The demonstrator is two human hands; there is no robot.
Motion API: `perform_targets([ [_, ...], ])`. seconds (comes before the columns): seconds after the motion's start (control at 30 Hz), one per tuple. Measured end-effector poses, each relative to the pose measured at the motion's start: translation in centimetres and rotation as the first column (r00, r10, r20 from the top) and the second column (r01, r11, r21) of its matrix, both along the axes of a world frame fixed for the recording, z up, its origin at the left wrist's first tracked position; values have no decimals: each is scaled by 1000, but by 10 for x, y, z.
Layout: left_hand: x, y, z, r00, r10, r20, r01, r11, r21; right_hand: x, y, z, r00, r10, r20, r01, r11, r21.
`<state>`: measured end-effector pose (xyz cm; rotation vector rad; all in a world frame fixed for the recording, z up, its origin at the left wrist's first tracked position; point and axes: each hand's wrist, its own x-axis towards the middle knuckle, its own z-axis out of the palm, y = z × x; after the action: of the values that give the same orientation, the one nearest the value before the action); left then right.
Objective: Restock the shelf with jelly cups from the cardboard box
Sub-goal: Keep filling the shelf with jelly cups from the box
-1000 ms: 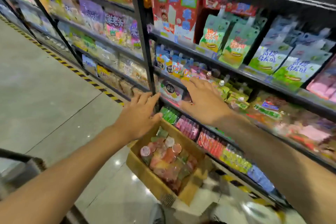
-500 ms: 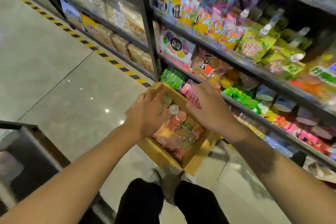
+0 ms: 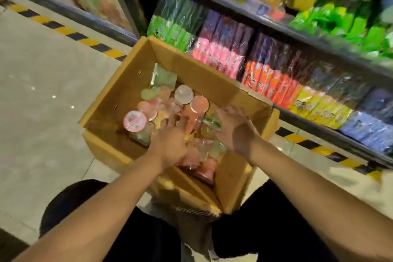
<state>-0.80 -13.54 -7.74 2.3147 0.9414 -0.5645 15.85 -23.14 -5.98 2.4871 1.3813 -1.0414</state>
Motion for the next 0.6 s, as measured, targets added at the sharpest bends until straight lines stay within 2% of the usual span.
perform_targets([
  [0.1, 1, 1, -63, 991, -114, -68, 115, 993, 16, -4, 3, -63, 998, 58, 7, -58, 998, -23],
  [0.23, 3, -10, -125, 938, -290, -192, 300, 954, 22, -15, 15, -128, 993, 119, -12, -120, 989, -88],
  [0.4, 1, -29, -173, 769, -550, -326, 573, 819, -30, -23, 17, -178, 985, 168, 24, -163, 975, -150],
  [0.5, 2, -34, -188, 717, -612, -336, 646, 764, -13, -26, 18, -198, 982, 177, 70, -163, 972, -171],
  [0.6, 9, -43, -193, 583, -710, -395, 765, 644, -30, -29, 19, -218, 989, 132, 72, -118, 977, -180],
])
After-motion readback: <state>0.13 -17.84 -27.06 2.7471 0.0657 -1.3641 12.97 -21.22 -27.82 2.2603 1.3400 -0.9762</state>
